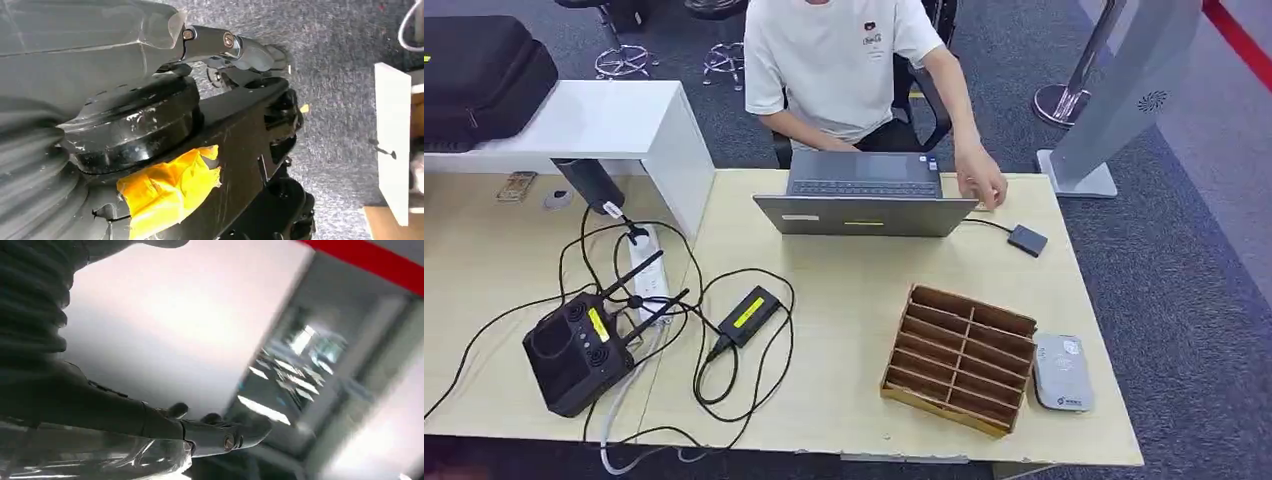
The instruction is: Pass the card to the sensor for recognition and then transmit it.
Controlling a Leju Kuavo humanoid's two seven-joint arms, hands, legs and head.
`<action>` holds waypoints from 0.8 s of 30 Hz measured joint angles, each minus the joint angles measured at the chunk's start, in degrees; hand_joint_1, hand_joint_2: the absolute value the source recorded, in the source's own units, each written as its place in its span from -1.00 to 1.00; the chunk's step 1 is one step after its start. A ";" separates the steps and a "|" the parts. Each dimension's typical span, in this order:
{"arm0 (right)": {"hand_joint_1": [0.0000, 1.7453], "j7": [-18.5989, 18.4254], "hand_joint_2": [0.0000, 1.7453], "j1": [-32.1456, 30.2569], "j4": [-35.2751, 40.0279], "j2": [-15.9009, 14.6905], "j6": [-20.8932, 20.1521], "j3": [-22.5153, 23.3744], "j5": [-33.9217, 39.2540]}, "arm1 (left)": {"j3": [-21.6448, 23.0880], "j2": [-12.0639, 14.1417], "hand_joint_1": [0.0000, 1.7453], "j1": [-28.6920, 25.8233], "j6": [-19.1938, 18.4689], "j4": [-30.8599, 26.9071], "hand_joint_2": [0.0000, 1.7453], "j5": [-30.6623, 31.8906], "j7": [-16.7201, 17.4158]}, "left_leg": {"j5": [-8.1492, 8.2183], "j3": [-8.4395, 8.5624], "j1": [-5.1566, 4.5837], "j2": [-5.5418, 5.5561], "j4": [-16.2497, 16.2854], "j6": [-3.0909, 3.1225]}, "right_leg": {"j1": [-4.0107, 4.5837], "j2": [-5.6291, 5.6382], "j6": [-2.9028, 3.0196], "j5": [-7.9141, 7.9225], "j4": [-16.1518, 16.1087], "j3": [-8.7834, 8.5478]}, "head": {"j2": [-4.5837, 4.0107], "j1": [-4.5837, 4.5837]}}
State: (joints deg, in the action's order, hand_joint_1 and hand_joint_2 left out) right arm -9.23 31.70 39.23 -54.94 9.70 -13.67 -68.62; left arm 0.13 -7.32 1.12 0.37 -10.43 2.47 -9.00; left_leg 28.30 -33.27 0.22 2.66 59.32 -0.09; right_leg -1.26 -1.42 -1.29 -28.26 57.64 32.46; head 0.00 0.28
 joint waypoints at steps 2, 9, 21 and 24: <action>-1.00 -0.09 1.00 -7.04 -0.52 -3.01 -0.13 5.44 0.91 | -0.37 -0.04 -1.00 -0.26 0.11 0.00 1.00 0.11 0.55 | 0.08 0.02 -0.06 -0.06 -0.06 0.08 | -0.06 0.10 0.03 -0.03 0.00 0.05 | 0.00 -0.09; -1.00 -1.20 1.00 -26.37 -3.77 -5.43 -1.31 25.00 -5.68 | -0.81 -0.11 -1.00 -0.12 0.15 0.00 1.00 0.66 1.70 | 0.30 0.24 -0.09 -0.64 -0.08 0.13 | -0.09 0.69 0.05 -0.06 0.01 0.08 | 0.00 -0.07; -1.00 -3.08 1.00 -33.30 -16.36 1.40 -0.18 40.75 -14.87 | -0.94 -0.22 -1.00 0.01 0.15 0.00 1.00 1.49 2.03 | 0.30 0.43 -0.09 -0.99 -0.10 0.12 | -0.09 1.06 0.06 -0.06 0.01 0.04 | 0.00 -0.04; -1.00 -3.45 1.00 -33.57 -19.51 4.03 0.64 42.87 -16.03 | -0.94 -0.22 -1.00 0.06 0.15 0.00 1.00 1.60 2.25 | 0.31 0.46 -0.09 -1.07 -0.11 0.12 | -0.09 1.13 0.06 -0.05 0.01 0.04 | 0.00 -0.04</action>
State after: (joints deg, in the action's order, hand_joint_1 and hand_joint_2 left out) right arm -12.68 -1.87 19.72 -50.91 10.34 29.20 -84.65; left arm -0.81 -7.54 1.18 0.52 -10.43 4.07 -6.76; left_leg 28.60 -32.81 0.13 1.59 59.21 0.04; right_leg -1.35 -0.28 -1.23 -28.32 57.65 32.50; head 0.00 0.24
